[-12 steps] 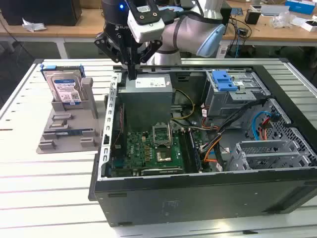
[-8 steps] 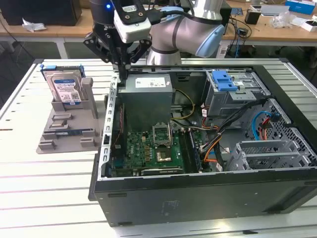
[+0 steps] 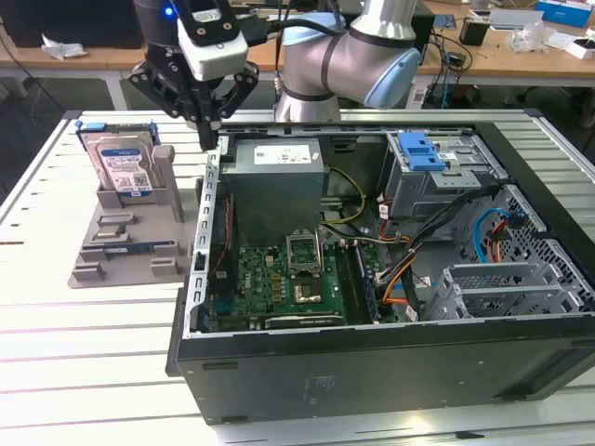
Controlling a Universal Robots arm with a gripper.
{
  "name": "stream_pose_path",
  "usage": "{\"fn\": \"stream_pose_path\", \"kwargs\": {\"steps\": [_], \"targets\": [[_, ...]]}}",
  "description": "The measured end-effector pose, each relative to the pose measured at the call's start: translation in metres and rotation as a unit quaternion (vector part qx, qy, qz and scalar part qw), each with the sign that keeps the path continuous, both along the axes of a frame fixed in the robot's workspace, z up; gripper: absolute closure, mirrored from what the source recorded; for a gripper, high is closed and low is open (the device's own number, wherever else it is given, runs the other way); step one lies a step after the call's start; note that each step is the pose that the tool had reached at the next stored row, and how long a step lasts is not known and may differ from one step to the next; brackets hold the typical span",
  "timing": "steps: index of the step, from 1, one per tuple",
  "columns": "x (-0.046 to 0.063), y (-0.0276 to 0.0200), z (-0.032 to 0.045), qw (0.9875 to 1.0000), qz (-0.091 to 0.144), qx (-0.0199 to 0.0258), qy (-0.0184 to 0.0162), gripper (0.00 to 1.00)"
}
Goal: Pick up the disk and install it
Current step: 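Reach for the disk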
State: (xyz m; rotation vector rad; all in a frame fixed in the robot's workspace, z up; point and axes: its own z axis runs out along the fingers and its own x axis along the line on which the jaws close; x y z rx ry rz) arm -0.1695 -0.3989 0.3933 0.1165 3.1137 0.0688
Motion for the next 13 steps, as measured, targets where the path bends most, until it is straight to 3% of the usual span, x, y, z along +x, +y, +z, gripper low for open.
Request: {"fn": "stream_pose_path", "kwargs": {"steps": [13], "targets": [[-0.023,0.0000,0.0000,1.0000,0.000,0.0000,0.0000,0.89]]}}
